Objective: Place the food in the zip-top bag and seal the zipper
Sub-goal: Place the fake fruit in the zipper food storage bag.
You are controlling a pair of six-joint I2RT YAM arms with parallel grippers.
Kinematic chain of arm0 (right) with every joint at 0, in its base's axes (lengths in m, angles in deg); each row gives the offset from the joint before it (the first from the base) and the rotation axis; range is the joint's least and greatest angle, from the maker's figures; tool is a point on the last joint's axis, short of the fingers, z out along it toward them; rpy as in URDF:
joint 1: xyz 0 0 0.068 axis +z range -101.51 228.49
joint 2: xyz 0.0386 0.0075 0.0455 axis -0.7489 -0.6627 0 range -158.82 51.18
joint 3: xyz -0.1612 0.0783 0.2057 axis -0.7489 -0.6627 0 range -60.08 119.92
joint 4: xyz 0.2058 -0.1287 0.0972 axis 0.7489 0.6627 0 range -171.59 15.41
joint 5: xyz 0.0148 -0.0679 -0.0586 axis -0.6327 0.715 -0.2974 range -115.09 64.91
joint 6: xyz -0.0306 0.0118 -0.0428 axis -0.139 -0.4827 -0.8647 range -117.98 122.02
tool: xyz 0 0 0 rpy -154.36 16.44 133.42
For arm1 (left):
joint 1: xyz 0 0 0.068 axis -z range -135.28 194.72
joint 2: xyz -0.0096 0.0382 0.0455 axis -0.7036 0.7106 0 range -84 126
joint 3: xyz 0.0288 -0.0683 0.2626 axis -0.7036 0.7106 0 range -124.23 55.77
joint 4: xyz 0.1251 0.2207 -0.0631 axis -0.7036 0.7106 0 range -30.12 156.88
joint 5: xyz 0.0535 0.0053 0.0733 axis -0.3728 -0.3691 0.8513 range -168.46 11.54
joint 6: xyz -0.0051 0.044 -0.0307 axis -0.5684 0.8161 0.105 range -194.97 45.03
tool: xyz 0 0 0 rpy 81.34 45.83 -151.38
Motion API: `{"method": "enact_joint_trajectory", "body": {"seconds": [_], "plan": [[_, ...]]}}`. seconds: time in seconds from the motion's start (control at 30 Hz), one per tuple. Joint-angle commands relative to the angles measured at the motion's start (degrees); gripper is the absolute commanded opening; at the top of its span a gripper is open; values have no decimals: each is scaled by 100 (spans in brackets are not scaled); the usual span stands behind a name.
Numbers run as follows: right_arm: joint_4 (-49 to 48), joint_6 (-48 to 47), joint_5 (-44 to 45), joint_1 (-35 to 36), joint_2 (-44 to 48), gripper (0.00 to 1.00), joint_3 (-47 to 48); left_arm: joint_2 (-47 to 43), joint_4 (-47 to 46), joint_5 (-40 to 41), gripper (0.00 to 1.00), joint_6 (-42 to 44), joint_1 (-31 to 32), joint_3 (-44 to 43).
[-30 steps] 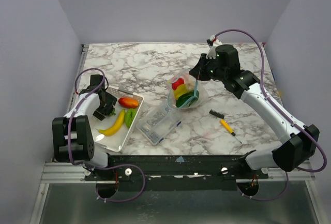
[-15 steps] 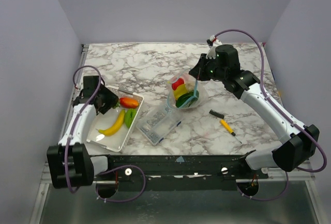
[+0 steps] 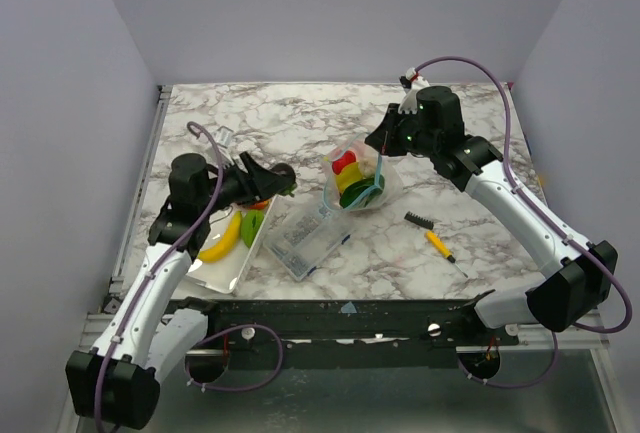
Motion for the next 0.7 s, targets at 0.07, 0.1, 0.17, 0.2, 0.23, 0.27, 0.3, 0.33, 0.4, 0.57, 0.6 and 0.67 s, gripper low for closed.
{"method": "enact_joint_trajectory", "body": {"seconds": [0.07, 0.1, 0.17, 0.2, 0.23, 0.27, 0.3, 0.33, 0.4, 0.57, 0.6, 0.67], "plan": [[-130, 41, -40, -17, 28, 1, 83, 83, -742, -84, 42, 708, 1422, -448], [-134, 48, -39, -21, 27, 0, 86, 190, -669, -15, 42, 819, 1572, -568], [-135, 58, -18, -18, 16, 0, 99, 483, -528, 38, 42, 1023, 1865, -860], [-139, 73, -10, -20, 19, 1, 95, 650, -447, 70, 41, 1100, 2007, -1023], [-143, 79, -4, -16, 16, 0, 83, 817, -377, 95, 41, 1193, 2132, -1167], [-144, 83, -6, -19, 16, 1, 79, 963, -311, 131, 41, 1272, 2212, -1335], [-140, 81, -18, -21, 8, 1, 76, 1146, -252, 166, 42, 1362, 2316, -1480], [-126, 83, -19, -23, 13, 1, 77, 1304, -151, 226, 44, 1446, 2379, -1660], [-102, 78, -13, -17, 6, 0, 95, 1652, -24, 300, 44, 1521, 2498, -1986], [-47, 42, 69, -24, 21, 0, 121, 2480, 315, 353, 48, 1655, 2742, -2741], [-49, 40, 86, -26, 17, 0, 128, 2645, 482, 550, 51, 1719, 2780, -2902], [-36, 45, 105, -17, 12, 1, 138, 2947, 1031, 981, 58, 1758, 2832, -3381]]}}
